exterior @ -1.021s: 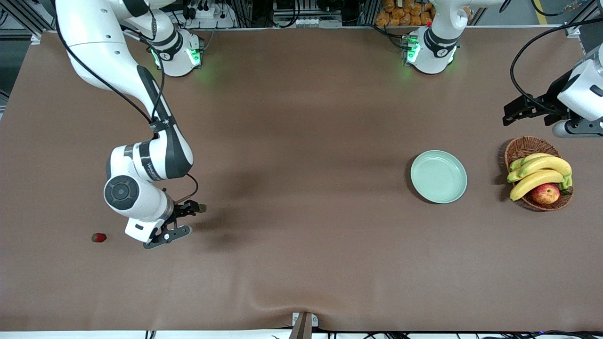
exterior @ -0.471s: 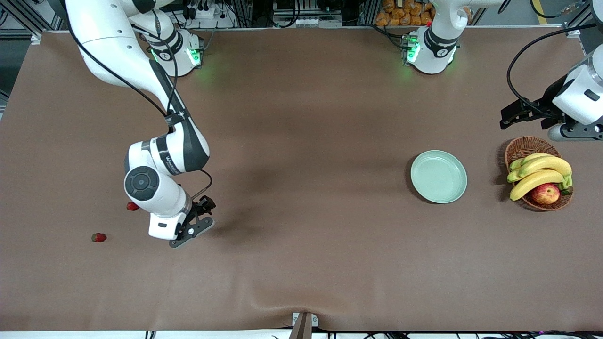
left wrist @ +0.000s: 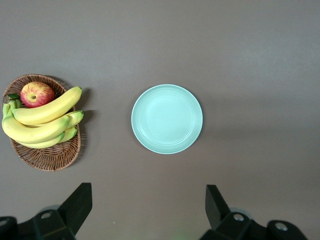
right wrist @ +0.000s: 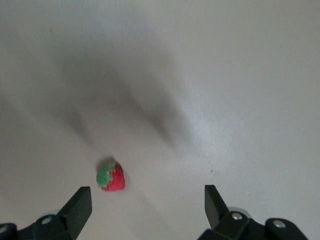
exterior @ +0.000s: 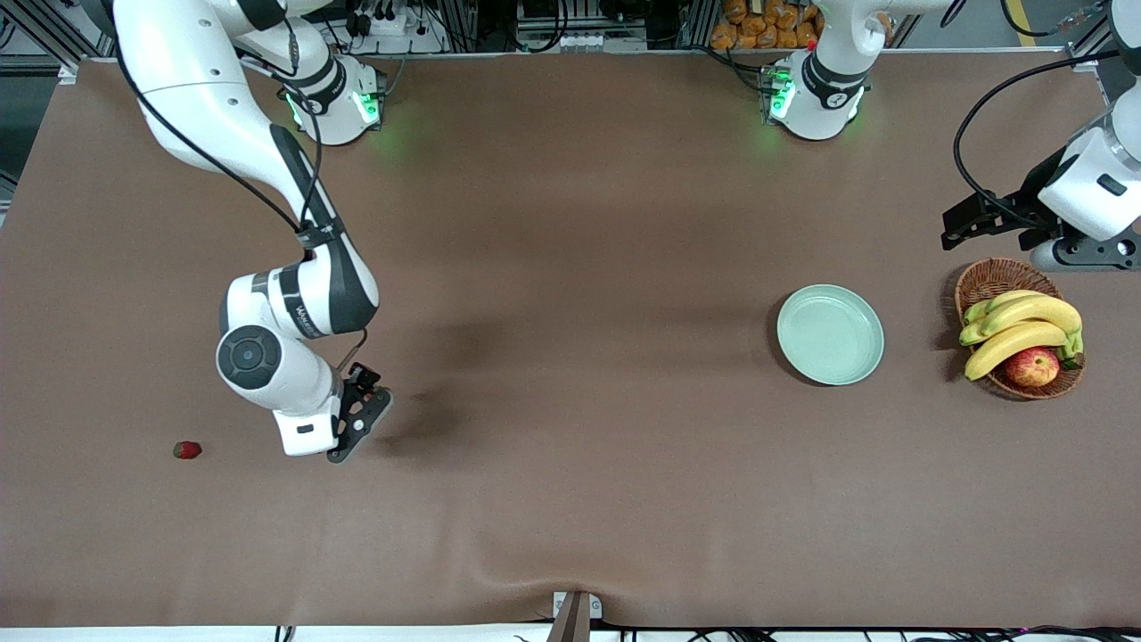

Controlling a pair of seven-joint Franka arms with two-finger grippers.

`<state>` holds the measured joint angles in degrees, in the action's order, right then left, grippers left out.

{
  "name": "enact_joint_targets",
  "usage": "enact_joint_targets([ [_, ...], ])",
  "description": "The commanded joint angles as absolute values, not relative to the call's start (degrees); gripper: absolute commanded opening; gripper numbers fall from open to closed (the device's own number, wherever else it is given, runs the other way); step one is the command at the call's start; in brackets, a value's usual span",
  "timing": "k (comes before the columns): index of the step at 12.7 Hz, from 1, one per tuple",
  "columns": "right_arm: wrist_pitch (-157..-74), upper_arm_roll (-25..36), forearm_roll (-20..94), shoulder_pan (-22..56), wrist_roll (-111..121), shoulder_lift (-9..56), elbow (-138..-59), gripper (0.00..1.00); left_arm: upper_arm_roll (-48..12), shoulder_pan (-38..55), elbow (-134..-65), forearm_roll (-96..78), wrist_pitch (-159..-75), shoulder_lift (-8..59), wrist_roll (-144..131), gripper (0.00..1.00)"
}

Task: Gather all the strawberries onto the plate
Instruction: 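Lower the right gripper over a strawberry and close on it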

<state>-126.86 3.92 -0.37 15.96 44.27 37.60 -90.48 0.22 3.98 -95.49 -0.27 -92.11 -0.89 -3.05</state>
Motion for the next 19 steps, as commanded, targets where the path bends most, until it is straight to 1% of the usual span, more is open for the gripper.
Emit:
enact_joint_targets([
  [1,-132.86,3.25,-0.88,16.43,46.40,36.91,-96.13,1.00,0.26,4.13,-96.06,-0.97,-93.43,-0.88,-2.11,1.00],
  [3,-136.83,3.25,-0.97,17.04,46.41,37.09,-98.52,1.00,0.26,4.04,-96.15,-0.97,-93.43,-0.88,-2.02,1.00],
  [13,-137.90,3.25,-1.05,17.58,47.20,38.41,-100.46,1.00,0.26,3.78,-96.77,-0.97,-93.52,-1.23,-2.11,1.00],
  [15,-140.70,3.25,-1.05,17.14,47.20,38.58,-102.47,1.00,0.18,3.78,-96.94,-0.97,-93.60,-1.14,-2.11,1.00],
  [17,-141.68,3.25,-1.05,17.14,47.20,39.02,-102.74,1.00,0.18,3.78,-97.03,-0.97,-93.95,-1.14,-2.11,1.00],
  [18,-141.68,3.25,-1.05,17.14,47.20,39.02,-102.74,0.98,0.26,3.78,-97.03,-0.97,-93.96,-1.06,-2.11,1.00],
  [19,-141.68,3.25,-1.05,17.14,47.20,39.02,-102.74,0.81,0.18,3.78,-97.03,-0.97,-93.96,-1.05,-2.11,1.00],
])
